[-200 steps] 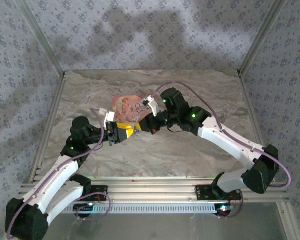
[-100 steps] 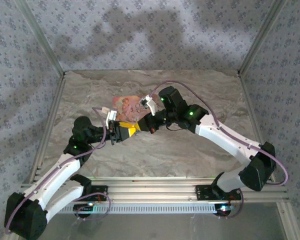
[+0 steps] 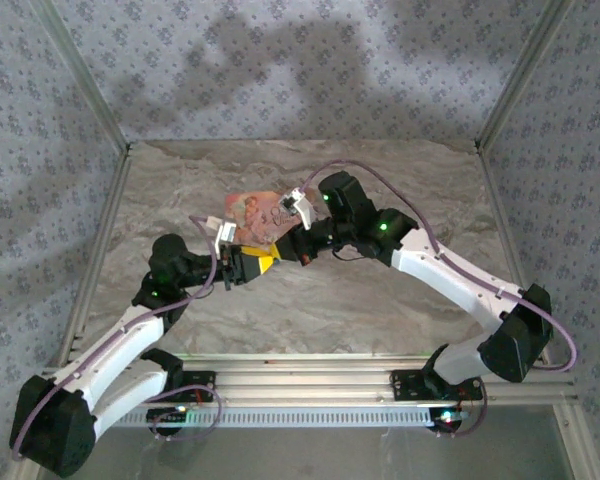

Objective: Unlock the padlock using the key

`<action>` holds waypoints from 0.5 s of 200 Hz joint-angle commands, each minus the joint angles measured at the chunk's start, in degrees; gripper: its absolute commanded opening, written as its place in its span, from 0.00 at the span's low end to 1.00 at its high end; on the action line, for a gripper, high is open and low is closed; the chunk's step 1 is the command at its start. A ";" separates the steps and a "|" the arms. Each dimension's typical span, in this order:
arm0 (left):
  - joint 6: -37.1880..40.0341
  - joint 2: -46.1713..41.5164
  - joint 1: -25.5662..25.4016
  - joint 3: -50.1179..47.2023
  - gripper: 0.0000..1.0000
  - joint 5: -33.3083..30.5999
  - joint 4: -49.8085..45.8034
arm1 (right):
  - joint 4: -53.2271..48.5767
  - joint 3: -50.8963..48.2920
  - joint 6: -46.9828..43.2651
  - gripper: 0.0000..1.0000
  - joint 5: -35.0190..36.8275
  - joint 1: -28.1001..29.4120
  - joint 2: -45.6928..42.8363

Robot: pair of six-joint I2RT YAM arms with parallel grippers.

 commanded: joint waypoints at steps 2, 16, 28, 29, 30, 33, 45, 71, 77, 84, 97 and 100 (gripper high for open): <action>-0.34 -0.77 -0.42 -0.34 0.21 0.51 2.84 | 1.18 0.37 0.42 0.00 -1.85 -0.26 -1.53; -0.40 -0.93 -0.42 -0.34 0.16 0.51 2.88 | 1.48 0.41 0.65 0.00 -2.09 -0.25 -1.48; -0.64 -1.06 -0.43 -0.29 0.12 0.43 3.31 | 1.49 0.36 0.74 0.00 -2.12 -0.15 -1.46; -0.65 -1.06 -0.43 -0.32 0.12 0.43 3.43 | 1.50 0.36 0.74 0.00 -2.12 -0.14 -1.47; -0.70 -1.06 -0.43 -0.33 0.11 0.42 3.49 | 1.51 0.37 0.74 0.00 -2.12 -0.14 -1.42; -0.79 -1.06 -0.42 -0.33 0.10 0.42 3.65 | 1.57 0.30 0.74 0.00 -2.18 -0.14 -1.40; -1.10 -1.23 -0.43 -0.42 0.04 0.42 4.36 | 1.76 0.02 0.95 0.00 -2.54 -0.14 -1.46; -0.87 -2.24 -0.43 -0.86 0.00 -0.23 4.61 | 2.15 -0.64 1.26 0.00 -2.91 -0.14 -1.41; -0.74 -2.50 -0.43 -1.01 0.00 -0.47 4.36 | 2.21 -0.77 1.31 0.00 -2.91 -0.17 -1.45; -0.60 -2.76 -0.43 -1.15 0.00 -0.84 4.08 | 2.14 -0.90 1.47 0.00 -2.75 -0.15 -1.47; -0.32 -3.45 -0.43 -1.80 0.00 -1.73 3.33 | 2.37 -1.05 1.85 0.00 -2.73 -0.29 -1.47; -0.19 -3.62 -0.43 -1.97 0.00 -1.97 3.08 | 2.44 -1.04 1.94 0.01 -2.67 -0.24 -1.41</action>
